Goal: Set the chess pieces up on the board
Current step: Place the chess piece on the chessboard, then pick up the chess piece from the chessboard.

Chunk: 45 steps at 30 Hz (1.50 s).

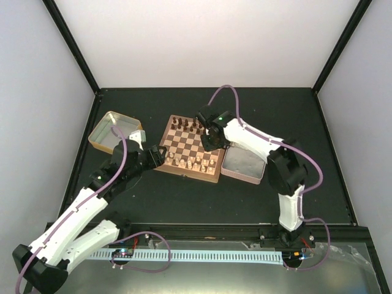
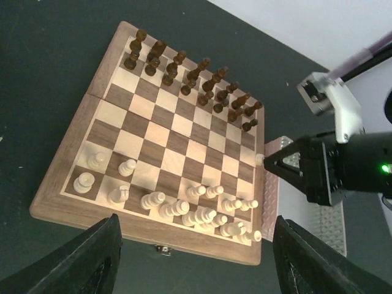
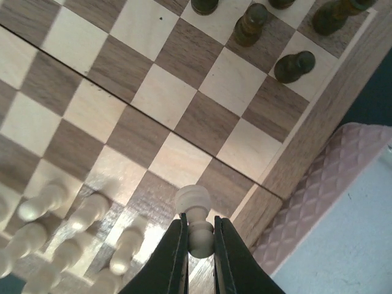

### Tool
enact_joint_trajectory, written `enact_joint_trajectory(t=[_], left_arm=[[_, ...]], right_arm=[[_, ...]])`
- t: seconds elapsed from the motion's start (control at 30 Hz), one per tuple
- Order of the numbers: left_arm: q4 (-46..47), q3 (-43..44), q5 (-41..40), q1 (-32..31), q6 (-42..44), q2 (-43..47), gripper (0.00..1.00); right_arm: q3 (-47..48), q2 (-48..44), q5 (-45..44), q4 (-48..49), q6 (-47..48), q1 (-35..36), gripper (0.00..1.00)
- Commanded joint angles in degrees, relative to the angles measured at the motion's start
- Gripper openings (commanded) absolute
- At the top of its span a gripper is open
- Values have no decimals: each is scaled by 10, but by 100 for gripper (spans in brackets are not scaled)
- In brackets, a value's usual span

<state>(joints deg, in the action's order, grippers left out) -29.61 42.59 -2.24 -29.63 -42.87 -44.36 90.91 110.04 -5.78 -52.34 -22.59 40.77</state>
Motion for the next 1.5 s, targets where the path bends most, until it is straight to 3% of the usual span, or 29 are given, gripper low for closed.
enact_joint_trajectory(t=[0.0,0.47,0.67,0.87,0.93,1.23,1.47], left_arm=[[-17,18,3,4,46,-17,69],[-18,41,28,4,75,-80,69],[-32,63,39,4,93,-113,69],[-53,102,64,4,115,-168,70],[-49,115,81,5,128,-190,70],[-23,201,137,-23,189,-341,68],[-55,330,127,-76,204,-519,53]], right_arm=[[63,58,-42,-64,34,-1,2],[138,146,-39,-103,64,-1,11],[147,144,-25,-97,61,-2,23],[121,99,-9,-54,31,-16,26],[93,70,-5,-29,12,-27,26],[-202,-191,67,198,-111,-134,29],[-339,-323,66,250,-143,-177,29]])
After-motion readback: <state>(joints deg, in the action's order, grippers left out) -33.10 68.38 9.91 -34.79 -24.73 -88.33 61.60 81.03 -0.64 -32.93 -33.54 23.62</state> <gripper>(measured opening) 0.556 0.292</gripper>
